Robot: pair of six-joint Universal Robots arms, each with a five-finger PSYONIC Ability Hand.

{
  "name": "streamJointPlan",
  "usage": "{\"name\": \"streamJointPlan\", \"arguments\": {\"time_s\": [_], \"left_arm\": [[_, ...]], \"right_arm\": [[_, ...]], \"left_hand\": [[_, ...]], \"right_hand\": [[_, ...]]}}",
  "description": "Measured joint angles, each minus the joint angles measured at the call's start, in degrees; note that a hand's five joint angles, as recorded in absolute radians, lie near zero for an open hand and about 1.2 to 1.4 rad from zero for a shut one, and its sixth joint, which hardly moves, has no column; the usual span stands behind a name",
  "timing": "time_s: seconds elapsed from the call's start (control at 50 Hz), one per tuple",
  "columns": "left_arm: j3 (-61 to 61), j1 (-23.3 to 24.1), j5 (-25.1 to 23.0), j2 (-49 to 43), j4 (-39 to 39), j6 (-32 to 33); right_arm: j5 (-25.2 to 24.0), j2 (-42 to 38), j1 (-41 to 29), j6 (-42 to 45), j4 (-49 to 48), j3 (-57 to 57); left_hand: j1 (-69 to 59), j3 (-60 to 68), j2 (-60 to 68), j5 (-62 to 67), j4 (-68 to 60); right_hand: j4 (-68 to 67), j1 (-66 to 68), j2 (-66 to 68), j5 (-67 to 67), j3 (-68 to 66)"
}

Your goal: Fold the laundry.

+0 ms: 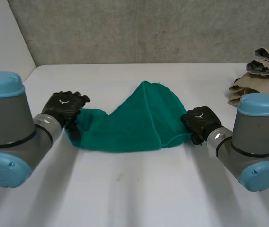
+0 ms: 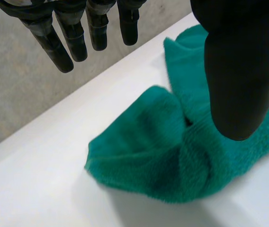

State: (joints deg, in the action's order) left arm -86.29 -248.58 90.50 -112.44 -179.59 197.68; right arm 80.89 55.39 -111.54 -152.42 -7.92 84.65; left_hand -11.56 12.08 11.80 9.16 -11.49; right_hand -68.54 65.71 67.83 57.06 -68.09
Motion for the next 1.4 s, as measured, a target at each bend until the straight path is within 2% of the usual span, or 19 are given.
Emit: {"name": "streamJointPlan", "arguments": {"time_s": [0.14, 0.28, 0.36, 0.38, 0.4, 0.42, 0.44, 0.48, 0.56, 0.66, 0.68, 0.72, 0.78, 0.88, 0.98, 1.12, 1.18, 1.32, 1.4], "left_arm": [[0.9, -3.56, -4.53, -2.02, 2.29, -1.3], [4.32, -4.92, -8.84, -7.63, 3.94, -1.34], [8.26, -4.71, -8.71, -12.16, 5.87, -0.21], [8.73, -4.64, -8.59, -12.63, 6.14, -0.01], [9.88, -4.45, -8.32, -13.69, 6.68, 0.48], [10.43, -4.36, -8.19, -14.16, 6.97, 0.72], [11.43, -4.16, -7.95, -14.93, 7.43, 1.16], [12.81, -3.89, -7.7, -15.6, 7.85, 1.55], [15.82, -3.43, -7.43, -15.77, 7.7, 1.54], [21.49, -2.26, -7.12, -15.33, 5.94, 0.52], [22.92, -1.86, -6.97, -15.3, 5.5, 0.24], [25.86, -0.93, -6.48, -15.21, 4.77, -0.28], [29.66, 0.4, -5.28, -15.0, 4.31, -0.84], [33.98, 2.33, -3.1, -13.46, 5.03, -1.35], [35.0, 4.16, -2.93, -9.4, 6.84, -1.47], [33.05, 5.86, -5.31, -1.87, 9.37, -1.55], [31.41, 6.24, -6.72, 2.01, 9.91, -1.73], [29.33, 6.47, -8.7, 5.96, 8.82, -1.93], [29.15, 6.16, -9.33, 6.2, 7.8, -2.05]], "right_arm": [[-0.22, 0.12, -0.21, -0.54, 2.25, -0.11], [-0.45, 0.81, -0.66, 0.01, 6.21, 0.2], [-1.27, 2.6, -0.89, 0.31, 9.5, 1.54], [-1.41, 2.88, -0.91, 0.33, 9.82, 1.75], [-1.89, 3.9, -0.95, 0.37, 10.85, 2.57], [-2.13, 4.41, -0.97, 0.38, 11.28, 2.97], [-2.53, 5.33, -1.01, 0.4, 12.07, 3.73], [-3.36, 7.27, -1.33, 0.4, 13.73, 5.36], [-4.83, 10.57, -3.07, 0.22, 17.76, 8.33], [-7.07, 14.42, -8.98, -1.0, 25.15, 11.82], [-7.27, 15.03, -10.4, -1.56, 26.24, 12.15], [-7.07, 15.82, -12.19, -2.73, 27.29, 12.23], [-4.53, 17.56, -13.43, -6.09, 27.68, 10.65], [0.24, 20.16, -9.98, -9.35, 27.33, 5.8], [0.71, 20.9, -4.86, -7.78, 27.67, -1.3], [-1.69, 13.7, -2.11, -5.22, 25.59, -11.88], [-2.12, 6.3, -2.89, -5.66, 22.5, -18.38], [-1.47, -10.18, -6.12, -10.21, 17.9, -32.06], [0.6, -19.55, -7.87, -13.84, 16.71, -41.63]], "left_hand": [[0.0, 0.0, 0.0, 0.0, 0.0], [-1.87, 1.43, 1.84, 0.0, -2.09], [-18.8, 16.09, 17.31, 9.62, -16.96], [-18.8, 16.09, 17.31, 9.62, -16.96], [-41.09, 37.68, 38.14, 29.35, -37.3], [-41.09, 37.68, 38.14, 29.35, -37.3], [-51.76, 49.3, 49.95, 41.76, -50.13], [-52.57, 54.9, 55.69, 45.92, -55.89], [-52.58, 55.78, 56.51, 45.99, -56.83], [-52.58, 55.78, 56.51, 45.99, -56.85], [-52.58, 55.78, 56.51, 45.99, -56.85], [-52.58, 55.78, 56.51, 45.99, -56.85], [-52.58, 55.78, 56.51, 45.99, -56.86], [-52.58, 55.78, 56.51, 45.99, -56.87], [-52.57, 55.78, 56.61, 45.99, -56.87], [-52.57, 55.96, 56.69, 45.99, -56.89], [-52.57, 55.96, 56.69, 45.99, -56.89], [-52.57, 55.96, 56.69, 45.99, -56.9], [-52.57, 55.96, 56.69, 45.99, -56.9]], "right_hand": [[0.0, 0.0, 0.0, 0.0, 0.0], [0.0, 0.0, 0.0, 0.0, 0.0], [0.0, 0.0, 0.0, 0.0, 0.0], [0.0, 0.0, 0.0, 0.0, 0.0], [0.0, -0.01, 0.0, 0.0, 0.0], [0.0, 0.0, 0.0, 0.0, 0.0], [-0.01, 0.0, 0.0, 0.0, 0.0], [-0.01, 0.0, 0.0, 0.0, 0.0], [-0.01, 0.0, 0.0, 0.36, 0.0], [0.36, -0.06, -0.24, 0.16, 0.32], [4.14, -3.63, -4.75, -3.28, 4.95], [24.0, -23.85, -24.57, -23.62, 24.12], [41.96, -40.31, -42.48, -41.85, 41.69], [46.83, -43.39, -45.32, -46.84, 45.32], [46.89, -43.39, -45.32, -47.24, 45.33], [50.52, -47.34, -49.01, -50.86, 50.69], [55.34, -52.54, -55.22, -54.24, 55.68], [55.93, -52.64, -55.67, -54.24, 56.08], [54.53, -51.29, -54.02, -52.67, 54.36]]}}
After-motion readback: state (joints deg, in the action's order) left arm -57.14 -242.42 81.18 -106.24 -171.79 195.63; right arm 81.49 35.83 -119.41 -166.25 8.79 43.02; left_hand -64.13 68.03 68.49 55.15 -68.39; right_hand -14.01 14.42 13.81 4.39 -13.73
